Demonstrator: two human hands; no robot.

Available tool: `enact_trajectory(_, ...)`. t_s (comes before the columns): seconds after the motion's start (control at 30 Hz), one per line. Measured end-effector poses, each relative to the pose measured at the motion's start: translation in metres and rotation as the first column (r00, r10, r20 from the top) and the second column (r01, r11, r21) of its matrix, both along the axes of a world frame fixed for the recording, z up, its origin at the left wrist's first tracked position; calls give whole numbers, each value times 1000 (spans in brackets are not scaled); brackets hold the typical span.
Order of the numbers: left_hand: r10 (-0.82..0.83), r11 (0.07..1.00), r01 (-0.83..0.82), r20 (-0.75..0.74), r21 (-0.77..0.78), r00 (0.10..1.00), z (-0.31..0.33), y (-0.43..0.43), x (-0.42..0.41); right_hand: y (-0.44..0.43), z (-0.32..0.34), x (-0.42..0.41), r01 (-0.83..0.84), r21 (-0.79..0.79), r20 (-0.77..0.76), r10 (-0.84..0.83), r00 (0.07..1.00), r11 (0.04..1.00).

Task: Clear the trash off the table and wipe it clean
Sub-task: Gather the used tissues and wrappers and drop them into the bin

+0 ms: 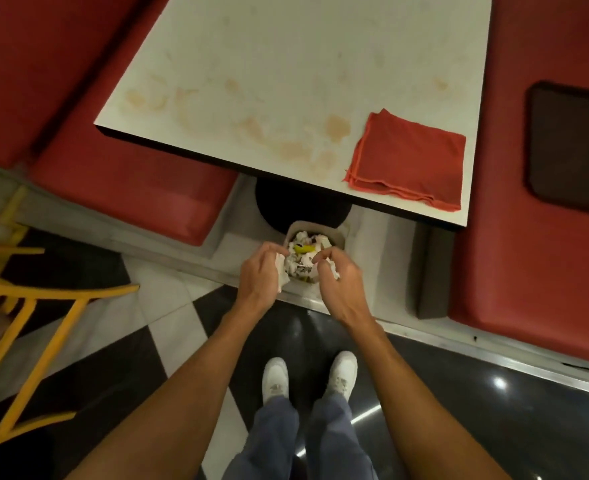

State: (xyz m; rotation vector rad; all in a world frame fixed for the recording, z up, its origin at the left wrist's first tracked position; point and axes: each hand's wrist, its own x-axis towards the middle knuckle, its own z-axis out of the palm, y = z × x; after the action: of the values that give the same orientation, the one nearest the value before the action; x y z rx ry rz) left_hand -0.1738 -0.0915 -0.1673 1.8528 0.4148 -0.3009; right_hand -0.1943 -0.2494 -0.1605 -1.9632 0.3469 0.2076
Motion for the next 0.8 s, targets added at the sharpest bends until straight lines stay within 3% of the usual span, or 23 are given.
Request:
enact_trajectory(0.27,10,999,-5,-139,35,990,-126,-37,48,-44,-124,44,-11,-50,-58,8,998,999)
enact_trajectory(0.53,-280,918,295,-95,266,955,-263,-65,91,-64,-241,96,-52,-234,27,60,998,971)
enact_trajectory(0.63,-400,831,392,-66,395,914,-300,-71,93,-67,-273,104,-42,-230,39,52,998,972)
enact_trajectory(0.7,-470,729,475,-144,493,871,-323,-74,91,-68,-290,106,-20,-231,41,31,999,973)
enact_trajectory(0.8,-562,600,607,-264,522,784,-356,-70,88,-69,-307,108,-12,-235,62,28,998,972)
